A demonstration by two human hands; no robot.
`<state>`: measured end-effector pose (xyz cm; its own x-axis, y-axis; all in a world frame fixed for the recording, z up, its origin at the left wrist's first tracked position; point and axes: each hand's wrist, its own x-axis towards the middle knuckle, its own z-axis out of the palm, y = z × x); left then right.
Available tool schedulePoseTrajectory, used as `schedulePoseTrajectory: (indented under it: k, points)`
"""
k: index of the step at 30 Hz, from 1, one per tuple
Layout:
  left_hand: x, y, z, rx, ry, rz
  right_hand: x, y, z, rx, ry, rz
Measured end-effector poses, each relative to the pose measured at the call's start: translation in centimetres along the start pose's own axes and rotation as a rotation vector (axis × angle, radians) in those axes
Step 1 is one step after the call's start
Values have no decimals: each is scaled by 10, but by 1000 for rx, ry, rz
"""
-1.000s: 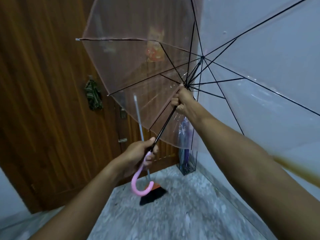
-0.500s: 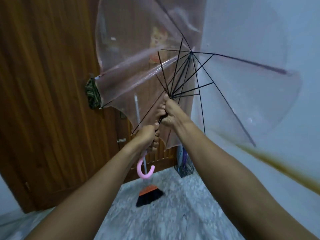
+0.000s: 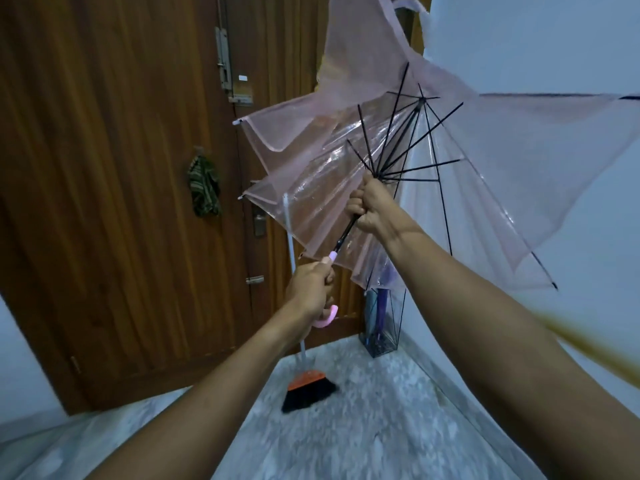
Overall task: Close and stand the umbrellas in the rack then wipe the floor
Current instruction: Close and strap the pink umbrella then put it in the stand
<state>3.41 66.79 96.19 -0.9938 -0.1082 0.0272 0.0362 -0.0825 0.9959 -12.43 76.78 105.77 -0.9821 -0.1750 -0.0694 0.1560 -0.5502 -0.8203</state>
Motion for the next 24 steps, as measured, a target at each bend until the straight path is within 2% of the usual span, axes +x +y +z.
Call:
schedulePoseTrajectory:
  k: [7, 15, 19, 24]
  points:
    - [12, 3, 9, 164, 161, 78, -25, 13, 13, -247, 10, -43]
    - [28, 7, 9, 260, 284, 78, -29, 78, 14, -196, 85, 6]
    - [29, 8, 10, 165, 324, 5, -39, 84, 19, -275, 109, -62]
    - [35, 15, 6, 22, 378, -53, -54, 77, 21, -379, -22, 3]
